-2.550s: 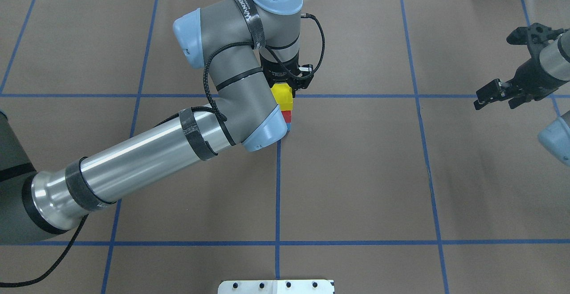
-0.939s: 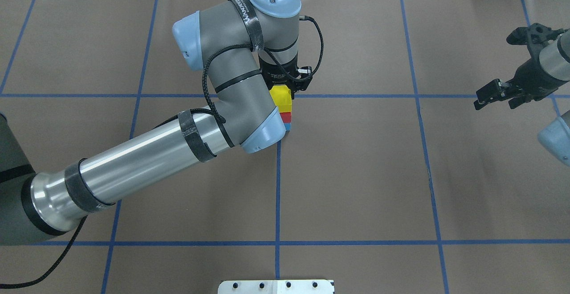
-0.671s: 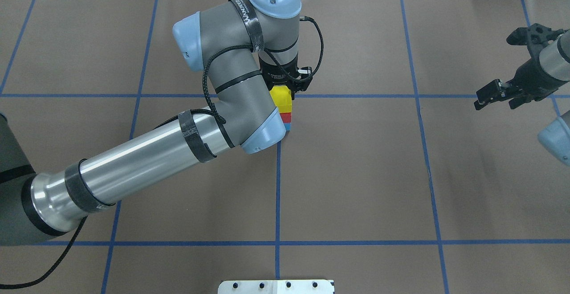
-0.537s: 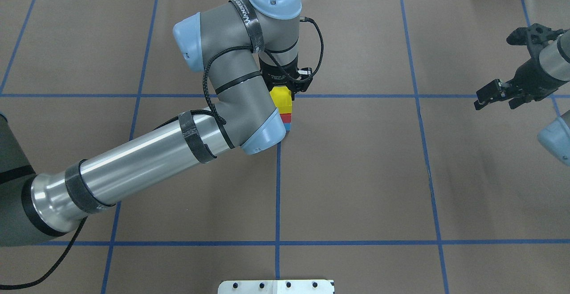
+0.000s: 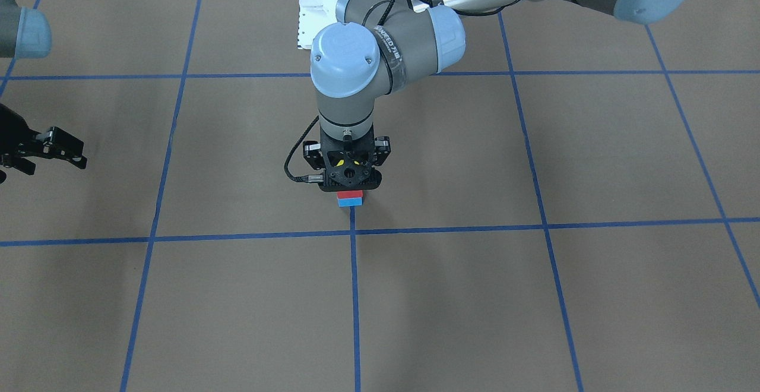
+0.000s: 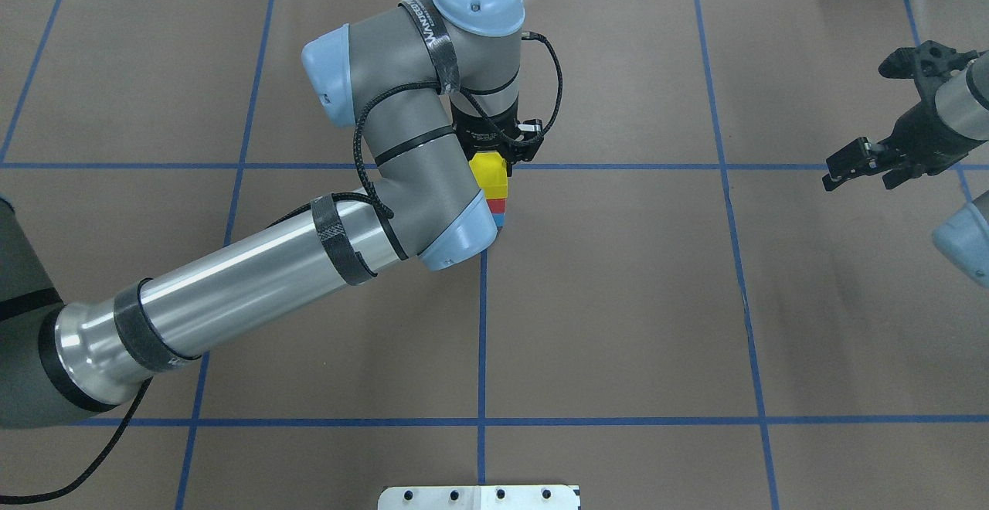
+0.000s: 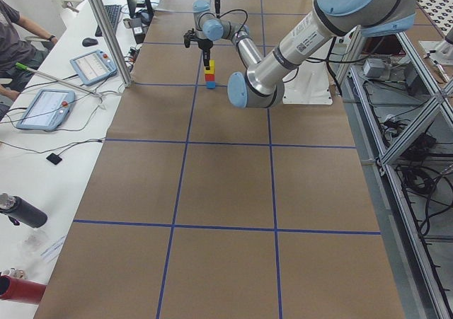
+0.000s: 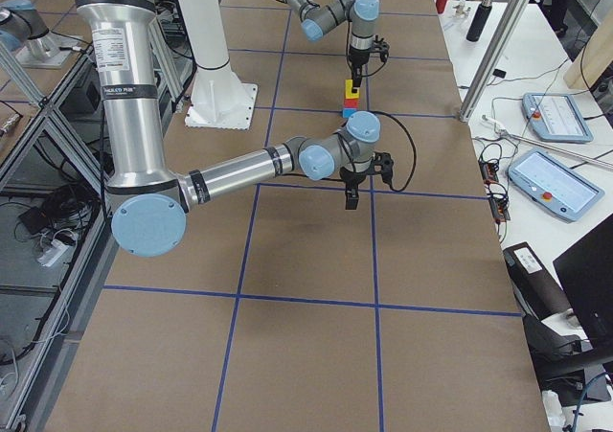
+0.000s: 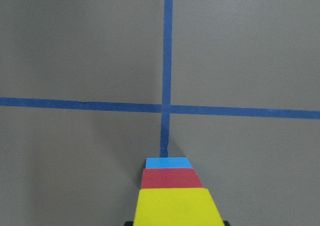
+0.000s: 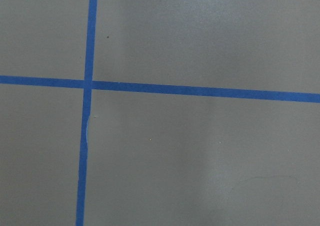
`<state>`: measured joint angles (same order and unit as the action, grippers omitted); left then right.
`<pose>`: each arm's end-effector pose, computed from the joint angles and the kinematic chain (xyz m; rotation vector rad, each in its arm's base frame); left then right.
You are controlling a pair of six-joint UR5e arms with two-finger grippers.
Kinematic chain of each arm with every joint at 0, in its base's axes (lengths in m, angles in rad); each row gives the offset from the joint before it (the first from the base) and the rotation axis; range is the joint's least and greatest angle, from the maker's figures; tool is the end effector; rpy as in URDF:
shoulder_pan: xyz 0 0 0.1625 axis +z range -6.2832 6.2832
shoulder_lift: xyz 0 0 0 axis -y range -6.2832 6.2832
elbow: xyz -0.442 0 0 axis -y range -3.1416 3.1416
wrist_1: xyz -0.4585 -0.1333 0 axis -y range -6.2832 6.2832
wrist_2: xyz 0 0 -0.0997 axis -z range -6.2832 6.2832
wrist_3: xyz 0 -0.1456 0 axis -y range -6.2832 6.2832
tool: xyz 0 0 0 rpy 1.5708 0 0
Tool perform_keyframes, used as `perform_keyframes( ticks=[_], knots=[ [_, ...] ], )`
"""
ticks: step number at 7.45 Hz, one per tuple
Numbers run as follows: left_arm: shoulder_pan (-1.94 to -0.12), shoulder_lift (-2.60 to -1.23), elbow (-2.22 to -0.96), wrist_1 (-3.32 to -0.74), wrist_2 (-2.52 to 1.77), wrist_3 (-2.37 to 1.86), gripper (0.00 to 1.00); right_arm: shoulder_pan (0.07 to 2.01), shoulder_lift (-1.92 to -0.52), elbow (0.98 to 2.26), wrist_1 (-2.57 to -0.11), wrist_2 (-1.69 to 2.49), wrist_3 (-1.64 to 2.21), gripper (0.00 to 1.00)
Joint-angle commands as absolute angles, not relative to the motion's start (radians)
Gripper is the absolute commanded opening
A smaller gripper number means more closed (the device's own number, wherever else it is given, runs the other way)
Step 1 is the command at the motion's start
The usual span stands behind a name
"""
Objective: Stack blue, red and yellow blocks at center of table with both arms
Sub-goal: 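Lower the yellow cube onto the red cube with the left gripper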
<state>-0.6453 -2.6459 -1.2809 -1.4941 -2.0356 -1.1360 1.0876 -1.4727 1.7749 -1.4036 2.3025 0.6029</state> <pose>0.6569 -0.5797 0.0825 -0.0241 0.8244 -0.0338 -0.2557 -0.5648 0.5174 0.0126 -0.8453 -0.0592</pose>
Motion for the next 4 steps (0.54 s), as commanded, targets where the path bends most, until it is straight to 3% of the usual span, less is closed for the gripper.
perform_keyframes(
  ticks=[1, 4],
  knots=[
    [-0.644, -2.645, -1.281, -1.494, -2.036, -1.132, 1.00, 1.086, -1.473, 1.775, -1.404, 2.303, 0.603, 0.99],
    [-0.646, -2.646, -1.288, -1.490, -2.036, -1.129, 1.00, 1.086, -1.471, 1.775, -1.404, 2.303, 0.603, 0.99]
  ],
)
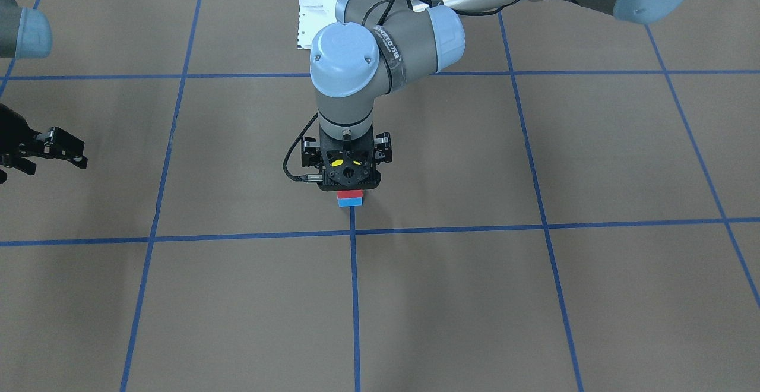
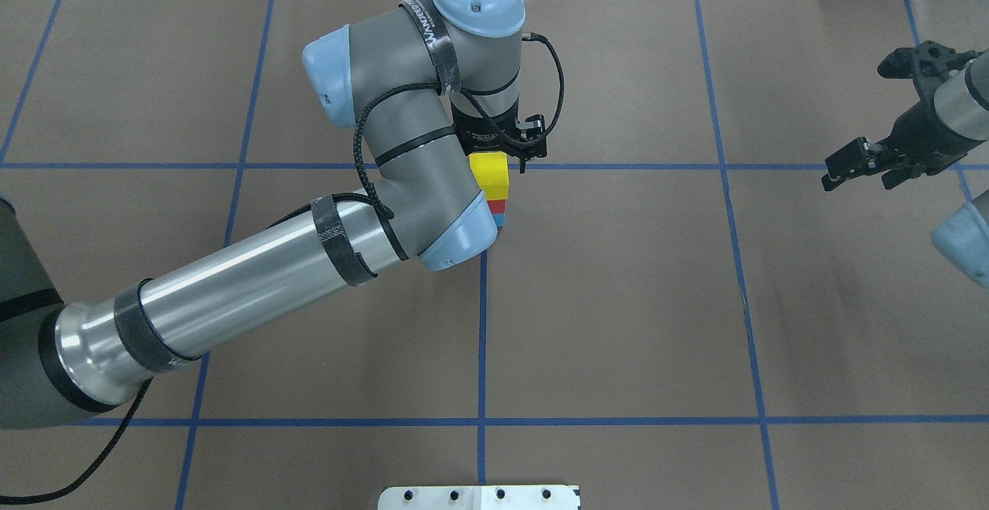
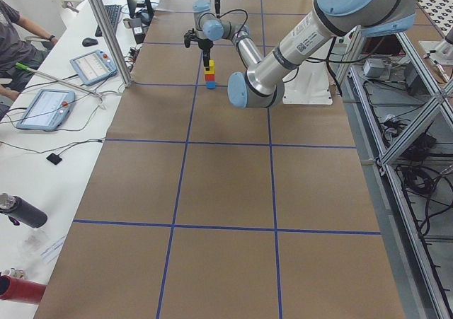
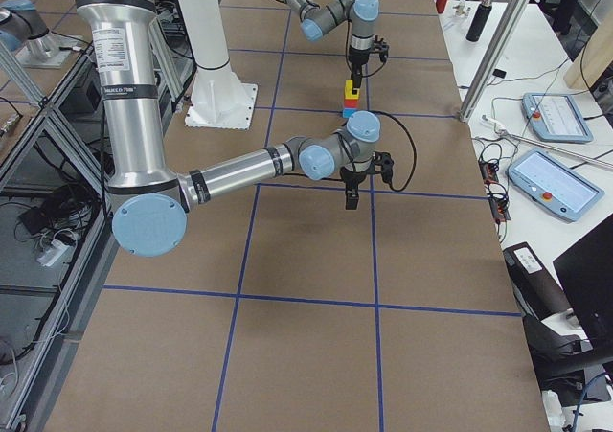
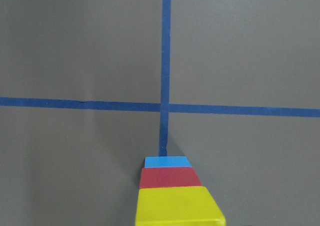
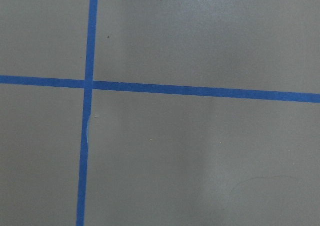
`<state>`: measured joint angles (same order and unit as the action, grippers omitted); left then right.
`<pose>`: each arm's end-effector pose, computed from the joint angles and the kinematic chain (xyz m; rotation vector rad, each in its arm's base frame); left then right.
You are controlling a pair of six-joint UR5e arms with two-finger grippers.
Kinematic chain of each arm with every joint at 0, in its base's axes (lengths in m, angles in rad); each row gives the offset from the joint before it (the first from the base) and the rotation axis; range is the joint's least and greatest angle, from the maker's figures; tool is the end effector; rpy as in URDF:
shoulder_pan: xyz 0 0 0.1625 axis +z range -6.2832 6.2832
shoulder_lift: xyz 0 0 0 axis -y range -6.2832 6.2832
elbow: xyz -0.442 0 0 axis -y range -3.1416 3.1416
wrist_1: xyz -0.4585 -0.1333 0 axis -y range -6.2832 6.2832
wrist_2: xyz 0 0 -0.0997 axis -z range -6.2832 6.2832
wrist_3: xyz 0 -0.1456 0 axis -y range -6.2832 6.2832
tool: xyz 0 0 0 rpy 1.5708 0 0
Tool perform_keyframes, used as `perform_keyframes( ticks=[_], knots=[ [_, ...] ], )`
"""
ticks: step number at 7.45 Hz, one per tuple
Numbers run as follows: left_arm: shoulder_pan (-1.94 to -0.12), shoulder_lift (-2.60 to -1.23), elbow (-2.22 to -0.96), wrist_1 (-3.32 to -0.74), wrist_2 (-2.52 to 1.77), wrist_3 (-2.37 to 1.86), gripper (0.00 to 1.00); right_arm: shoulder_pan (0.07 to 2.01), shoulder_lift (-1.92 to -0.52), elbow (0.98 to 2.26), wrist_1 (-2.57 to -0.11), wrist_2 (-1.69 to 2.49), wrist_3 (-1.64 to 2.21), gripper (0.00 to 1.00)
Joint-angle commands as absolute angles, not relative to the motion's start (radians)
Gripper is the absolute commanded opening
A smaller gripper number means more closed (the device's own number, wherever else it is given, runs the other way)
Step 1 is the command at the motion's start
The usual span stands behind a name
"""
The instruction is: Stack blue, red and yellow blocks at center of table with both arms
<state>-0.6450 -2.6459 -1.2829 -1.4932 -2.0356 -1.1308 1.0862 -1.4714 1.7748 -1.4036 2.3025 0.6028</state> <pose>0.6566 -0.5791 0.0817 -0.0215 0.8253 -0.0284 -0.2567 -0.5649 0.5167 0.0131 -0.8458 -0.0610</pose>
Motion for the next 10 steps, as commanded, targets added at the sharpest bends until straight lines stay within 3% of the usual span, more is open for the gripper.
perform_keyframes(
  ticks=[1, 2, 5, 8, 10],
  knots=[
    [-0.650, -2.643, -1.325, -1.476, -2.039, -1.127, 1.00, 1.088, -1.471, 1.775, -1.404, 2.303, 0.603, 0.99],
    [-0.667, -2.576, -1.451, -1.424, -2.046, -1.124, 1.00, 1.089, -1.473, 1.775, -1.404, 2.303, 0.600, 0.99],
    [-0.777, -2.172, -1.927, -1.333, -2.051, -0.840, 1.00, 1.184, -1.515, 1.772, -1.405, 2.319, 0.533, 0.99],
    [-1.102, -1.824, -1.930, -1.431, -2.209, -0.373, 1.00, 1.354, -1.583, 1.750, -1.413, 2.407, 0.332, 0.99],
    [-1.300, -1.700, -1.843, -1.439, -2.258, -0.097, 1.00, 1.413, -1.588, 1.723, -1.416, 2.405, 0.264, 0.99]
  ],
)
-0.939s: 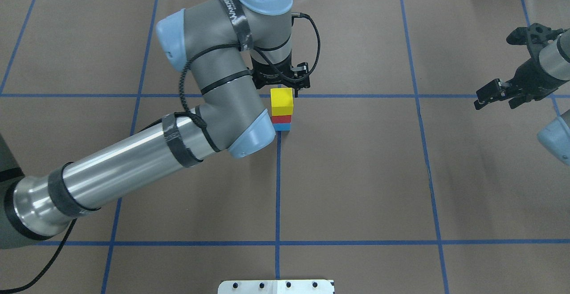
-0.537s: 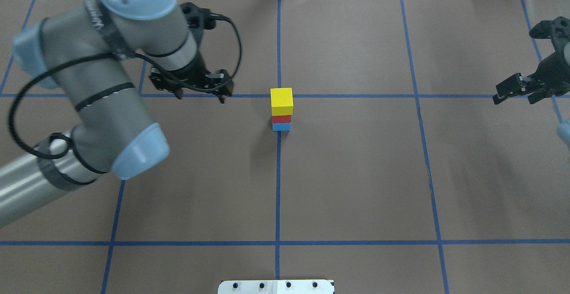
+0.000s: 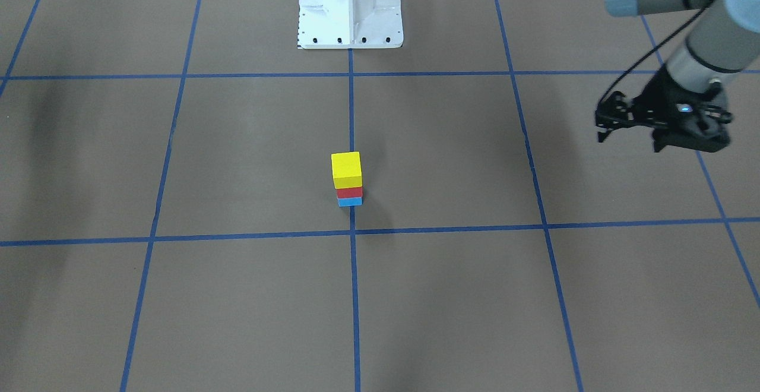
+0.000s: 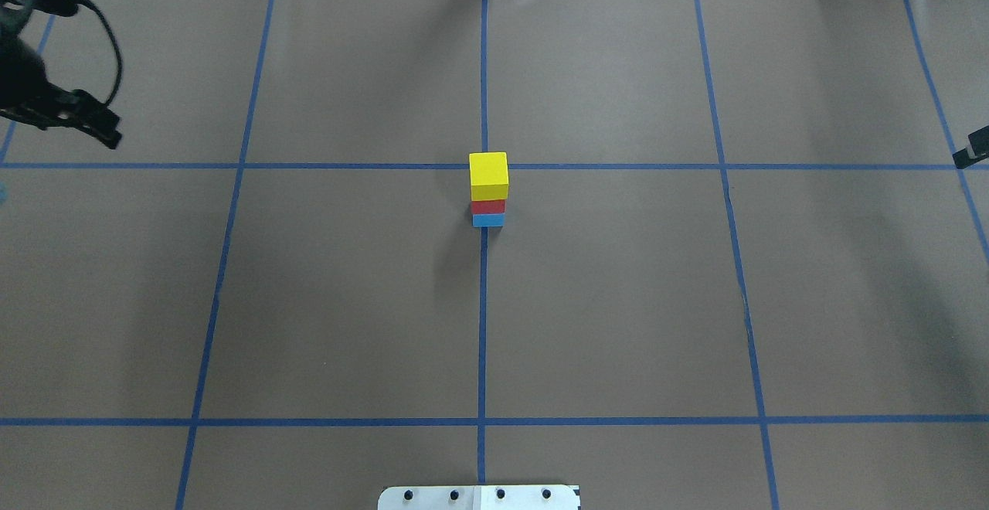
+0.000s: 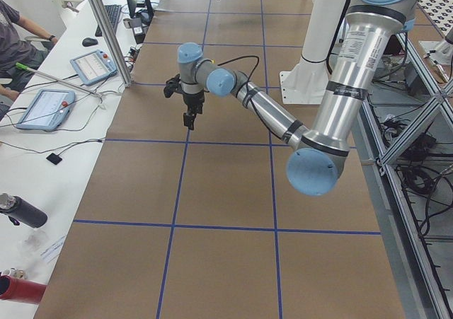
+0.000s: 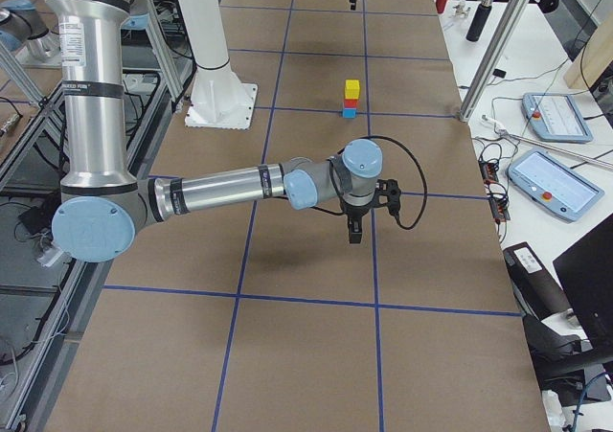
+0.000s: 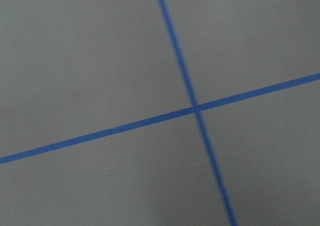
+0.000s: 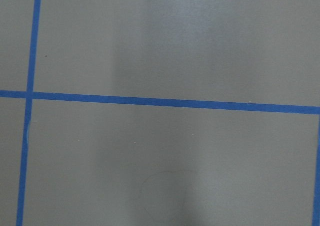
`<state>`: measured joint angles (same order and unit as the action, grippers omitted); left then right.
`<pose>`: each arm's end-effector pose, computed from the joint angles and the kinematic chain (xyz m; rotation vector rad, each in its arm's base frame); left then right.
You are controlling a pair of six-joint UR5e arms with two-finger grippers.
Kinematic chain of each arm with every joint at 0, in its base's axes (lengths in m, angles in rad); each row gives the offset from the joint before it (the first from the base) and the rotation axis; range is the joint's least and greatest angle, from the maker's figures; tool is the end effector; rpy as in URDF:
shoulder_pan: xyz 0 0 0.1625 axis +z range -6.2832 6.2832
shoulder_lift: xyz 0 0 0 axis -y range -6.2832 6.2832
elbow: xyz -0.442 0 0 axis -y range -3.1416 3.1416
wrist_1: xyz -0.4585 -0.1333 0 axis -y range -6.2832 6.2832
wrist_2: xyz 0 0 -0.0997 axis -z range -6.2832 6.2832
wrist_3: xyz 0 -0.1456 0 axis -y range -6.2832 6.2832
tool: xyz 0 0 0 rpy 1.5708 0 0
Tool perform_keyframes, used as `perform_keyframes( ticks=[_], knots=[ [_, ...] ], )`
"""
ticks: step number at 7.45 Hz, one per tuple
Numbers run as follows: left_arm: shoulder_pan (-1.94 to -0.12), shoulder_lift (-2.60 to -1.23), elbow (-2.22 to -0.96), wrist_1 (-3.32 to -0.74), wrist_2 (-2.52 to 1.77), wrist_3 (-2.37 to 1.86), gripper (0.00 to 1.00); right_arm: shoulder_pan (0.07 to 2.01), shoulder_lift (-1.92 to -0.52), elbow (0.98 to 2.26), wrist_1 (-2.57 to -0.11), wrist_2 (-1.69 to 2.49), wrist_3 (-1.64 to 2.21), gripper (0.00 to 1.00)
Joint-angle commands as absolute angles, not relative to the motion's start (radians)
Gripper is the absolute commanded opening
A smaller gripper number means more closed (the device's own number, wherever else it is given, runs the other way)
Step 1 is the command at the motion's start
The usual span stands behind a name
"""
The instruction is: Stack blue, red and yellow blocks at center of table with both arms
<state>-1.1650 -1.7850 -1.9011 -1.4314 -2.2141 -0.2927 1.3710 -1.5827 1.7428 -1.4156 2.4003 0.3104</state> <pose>0.2040 -0.5912 0.4247 0.1506 0.7311 0.2381 -0.0883 -0.5664 0.5939 0.0797 -0.8701 -0.0273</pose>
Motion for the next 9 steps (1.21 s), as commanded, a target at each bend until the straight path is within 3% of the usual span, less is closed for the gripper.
perform_keyframes(
  ticks=[1, 2, 9],
  knots=[
    [-1.400, -1.691, -1.739, -1.456, -2.328, 0.058, 1.00, 1.426, -1.588, 1.715, -1.417, 2.398, 0.250, 0.99],
    [-1.470, -1.690, -1.670, -1.474, -2.339, 0.137, 1.00, 1.443, -1.603, 1.723, -1.417, 2.407, 0.249, 0.99],
    [-1.488, -1.655, -1.671, -1.474, -2.370, 0.133, 1.00, 1.447, -1.603, 1.730, -1.411, 2.391, 0.250, 0.99]
  ],
)
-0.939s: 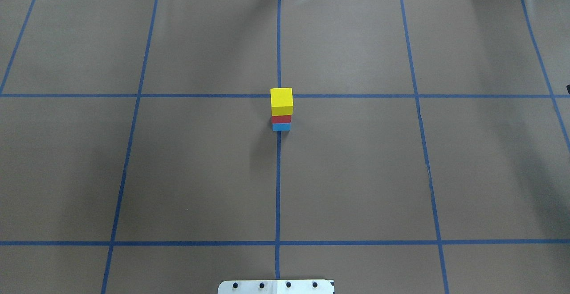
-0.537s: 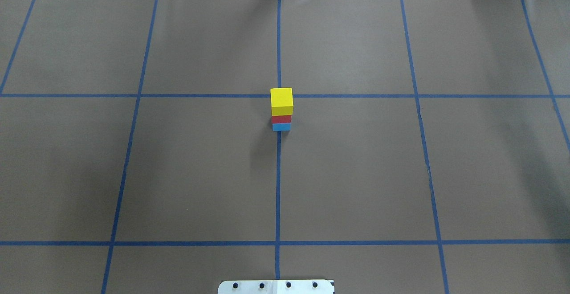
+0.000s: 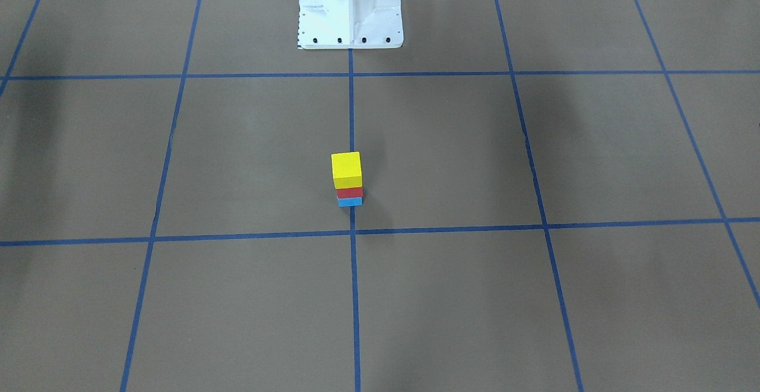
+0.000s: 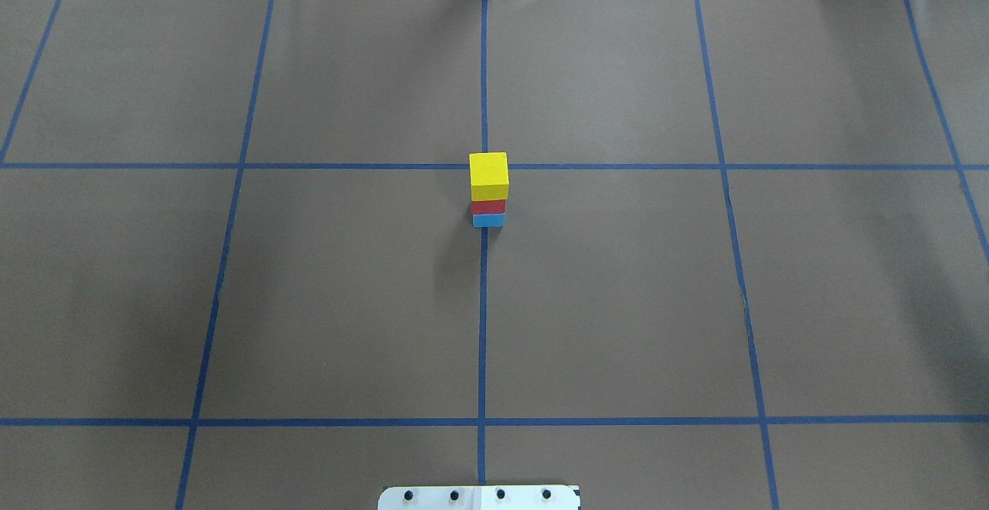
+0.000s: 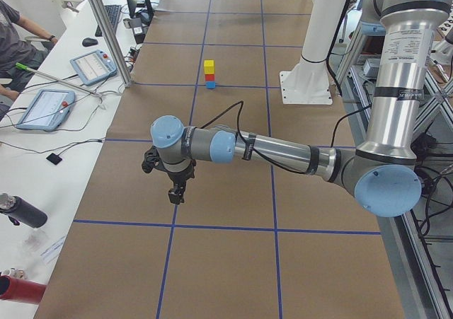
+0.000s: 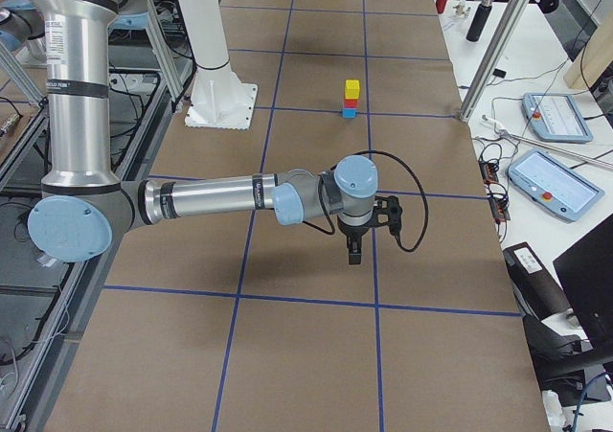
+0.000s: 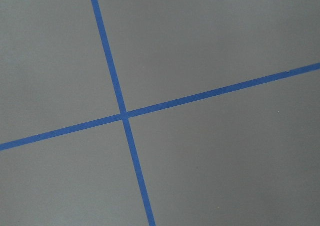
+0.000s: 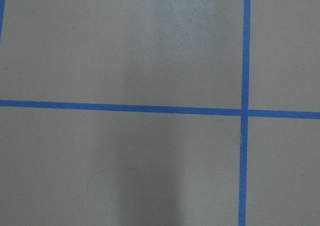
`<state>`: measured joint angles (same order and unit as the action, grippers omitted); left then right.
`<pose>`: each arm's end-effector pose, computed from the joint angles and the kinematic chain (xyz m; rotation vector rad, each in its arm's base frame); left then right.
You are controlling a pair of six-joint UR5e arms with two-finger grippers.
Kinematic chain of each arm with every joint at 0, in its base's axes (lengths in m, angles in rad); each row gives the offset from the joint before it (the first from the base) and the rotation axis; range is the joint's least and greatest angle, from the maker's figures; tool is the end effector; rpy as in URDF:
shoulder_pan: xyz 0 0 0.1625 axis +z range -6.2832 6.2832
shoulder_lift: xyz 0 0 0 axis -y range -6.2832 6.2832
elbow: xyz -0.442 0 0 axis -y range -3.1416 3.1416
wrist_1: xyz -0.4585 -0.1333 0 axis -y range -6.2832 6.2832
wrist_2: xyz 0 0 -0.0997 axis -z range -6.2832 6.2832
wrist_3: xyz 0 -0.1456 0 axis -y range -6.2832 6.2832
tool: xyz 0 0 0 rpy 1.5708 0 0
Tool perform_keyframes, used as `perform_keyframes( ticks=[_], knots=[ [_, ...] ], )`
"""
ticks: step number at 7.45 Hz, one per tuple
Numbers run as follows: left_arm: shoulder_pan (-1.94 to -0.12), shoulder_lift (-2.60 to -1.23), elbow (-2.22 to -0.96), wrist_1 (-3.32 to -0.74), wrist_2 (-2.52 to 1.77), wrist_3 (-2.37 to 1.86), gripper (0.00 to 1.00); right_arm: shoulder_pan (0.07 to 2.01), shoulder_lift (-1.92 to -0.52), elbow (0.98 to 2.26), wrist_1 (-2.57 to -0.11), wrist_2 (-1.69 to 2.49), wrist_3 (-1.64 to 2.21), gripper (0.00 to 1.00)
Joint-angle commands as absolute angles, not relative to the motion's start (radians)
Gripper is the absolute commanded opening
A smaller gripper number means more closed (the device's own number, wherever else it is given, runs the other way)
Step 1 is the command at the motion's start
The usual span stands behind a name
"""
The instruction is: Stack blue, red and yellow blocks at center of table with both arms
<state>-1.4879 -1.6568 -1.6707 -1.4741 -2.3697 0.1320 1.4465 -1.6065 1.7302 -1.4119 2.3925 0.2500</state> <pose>0.0206 -0.5973 0.6104 0.1042 0.7980 0.2388 -0.0433 -0.5616 0.6151 0.1099 -0.8509 0.0018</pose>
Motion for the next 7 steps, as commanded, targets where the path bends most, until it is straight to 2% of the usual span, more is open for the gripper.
perform_keyframes(
  ticks=[1, 7],
  knots=[
    [-1.489, -1.655, -1.672, -1.474, -2.370, 0.135, 1.00, 1.447, -1.601, 1.730, -1.413, 2.391, 0.249, 0.99],
    [-1.489, -1.655, -1.672, -1.474, -2.368, 0.132, 1.00, 1.439, -1.592, 1.721, -1.417, 2.373, 0.249, 0.99]
  ],
)
